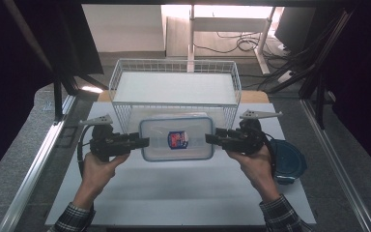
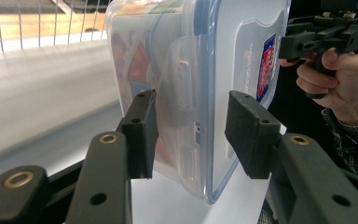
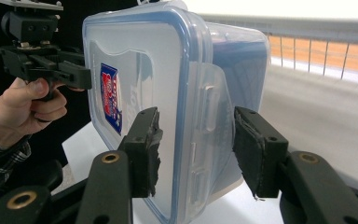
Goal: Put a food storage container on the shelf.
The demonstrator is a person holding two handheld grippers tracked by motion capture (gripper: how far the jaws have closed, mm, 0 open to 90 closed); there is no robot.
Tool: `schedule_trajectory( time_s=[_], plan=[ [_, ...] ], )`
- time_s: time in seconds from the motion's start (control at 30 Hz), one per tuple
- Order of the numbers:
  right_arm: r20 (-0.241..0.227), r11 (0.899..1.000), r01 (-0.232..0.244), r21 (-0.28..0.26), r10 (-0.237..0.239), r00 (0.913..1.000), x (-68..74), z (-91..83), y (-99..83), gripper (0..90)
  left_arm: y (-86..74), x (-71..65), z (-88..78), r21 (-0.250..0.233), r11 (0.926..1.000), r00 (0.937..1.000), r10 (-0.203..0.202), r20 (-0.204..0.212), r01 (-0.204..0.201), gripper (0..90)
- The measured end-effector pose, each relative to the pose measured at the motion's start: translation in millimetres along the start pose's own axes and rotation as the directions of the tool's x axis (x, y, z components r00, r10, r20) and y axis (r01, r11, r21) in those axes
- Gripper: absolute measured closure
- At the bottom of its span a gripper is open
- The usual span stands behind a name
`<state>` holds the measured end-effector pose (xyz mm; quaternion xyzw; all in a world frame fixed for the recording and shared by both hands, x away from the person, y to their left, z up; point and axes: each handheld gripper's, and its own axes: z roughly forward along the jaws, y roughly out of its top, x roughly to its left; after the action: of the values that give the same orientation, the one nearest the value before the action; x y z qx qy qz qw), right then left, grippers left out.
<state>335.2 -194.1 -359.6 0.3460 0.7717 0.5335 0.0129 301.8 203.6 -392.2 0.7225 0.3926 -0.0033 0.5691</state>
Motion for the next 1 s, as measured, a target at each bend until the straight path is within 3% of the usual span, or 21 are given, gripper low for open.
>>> schedule_trajectory(
  time_s=[0.53, 1.0],
  plan=[
    [-0.009, 0.998, 0.041, -0.038, -0.042, 0.9991, -7.2, 5.9, 60.6, 51.7, 62.8, 7.1, -13.1, -0.030, 0.9987, 0.9985, 0.040, -0.036, -0.041, 54.3],
    [-0.004, 0.998, 0.023, -0.058, -0.023, 0.9997, -22.3, 15.4, 99.8, 51.7, 108.3, 26.8, -10.1, -0.028, 0.9989, 0.9989, 0.037, -0.030, -0.038, 54.2]
  ],
)
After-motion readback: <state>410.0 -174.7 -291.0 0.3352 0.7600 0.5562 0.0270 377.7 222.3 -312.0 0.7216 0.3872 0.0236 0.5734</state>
